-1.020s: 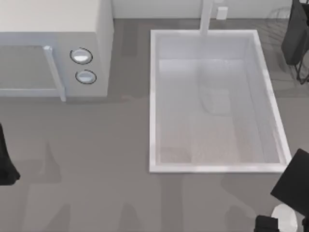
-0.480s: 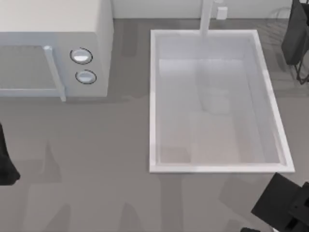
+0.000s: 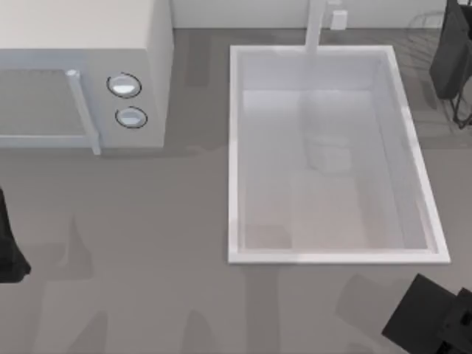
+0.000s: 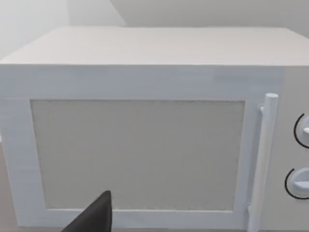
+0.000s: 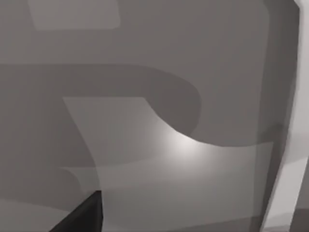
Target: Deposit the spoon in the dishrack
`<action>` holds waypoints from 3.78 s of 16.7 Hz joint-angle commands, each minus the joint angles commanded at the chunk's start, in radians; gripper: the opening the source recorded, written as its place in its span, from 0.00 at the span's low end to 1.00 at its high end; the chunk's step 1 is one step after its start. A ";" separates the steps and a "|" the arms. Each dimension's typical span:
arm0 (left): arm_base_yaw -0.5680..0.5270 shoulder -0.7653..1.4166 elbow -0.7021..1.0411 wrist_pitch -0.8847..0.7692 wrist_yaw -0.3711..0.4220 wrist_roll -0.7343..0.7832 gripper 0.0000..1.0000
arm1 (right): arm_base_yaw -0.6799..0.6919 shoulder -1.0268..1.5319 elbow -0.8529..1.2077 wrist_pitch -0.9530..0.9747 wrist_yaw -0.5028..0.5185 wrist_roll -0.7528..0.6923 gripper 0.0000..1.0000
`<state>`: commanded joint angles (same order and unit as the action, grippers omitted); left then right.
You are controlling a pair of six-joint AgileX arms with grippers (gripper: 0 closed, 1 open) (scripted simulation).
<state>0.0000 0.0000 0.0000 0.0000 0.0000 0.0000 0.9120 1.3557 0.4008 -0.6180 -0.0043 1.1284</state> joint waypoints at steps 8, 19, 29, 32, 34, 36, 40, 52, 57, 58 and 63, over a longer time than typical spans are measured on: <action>0.000 0.000 0.000 0.000 0.000 0.000 1.00 | 0.000 0.000 0.000 0.000 0.000 0.000 0.47; 0.000 0.000 0.000 0.000 0.000 0.000 1.00 | 0.000 0.000 0.000 0.000 0.000 0.000 0.00; 0.000 0.000 0.000 0.000 0.000 0.000 1.00 | 0.008 -0.076 0.228 -0.292 0.010 -0.007 0.00; 0.000 0.000 0.000 0.000 0.000 0.000 1.00 | 0.007 -0.101 0.404 -0.515 0.010 -0.007 0.00; 0.000 0.000 0.000 0.000 0.000 0.000 1.00 | 0.004 -0.121 0.527 -0.684 0.010 -0.010 0.00; 0.000 0.000 0.000 0.000 0.000 0.000 1.00 | -0.001 -0.143 0.643 -0.824 0.010 -0.016 0.00; 0.000 0.000 0.000 0.000 0.000 0.000 1.00 | -0.013 -0.186 0.793 -0.980 0.010 -0.032 0.00; 0.000 0.000 0.000 0.000 0.000 0.000 1.00 | -0.223 -0.204 0.823 -0.790 -0.091 -0.188 0.00; 0.000 0.000 0.000 0.000 0.000 0.000 1.00 | -0.655 -0.226 0.814 -0.400 -0.252 -0.464 0.00; 0.000 0.000 0.000 0.000 0.000 0.000 1.00 | -0.755 -0.233 0.809 -0.308 -0.287 -0.528 0.00; 0.000 0.000 0.000 0.000 0.000 0.000 1.00 | -1.226 -0.292 0.779 0.149 -0.463 -0.850 0.00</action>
<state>0.0000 0.0000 0.0000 0.0000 0.0000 0.0000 -0.3140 1.0633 1.1793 -0.4689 -0.4674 0.2784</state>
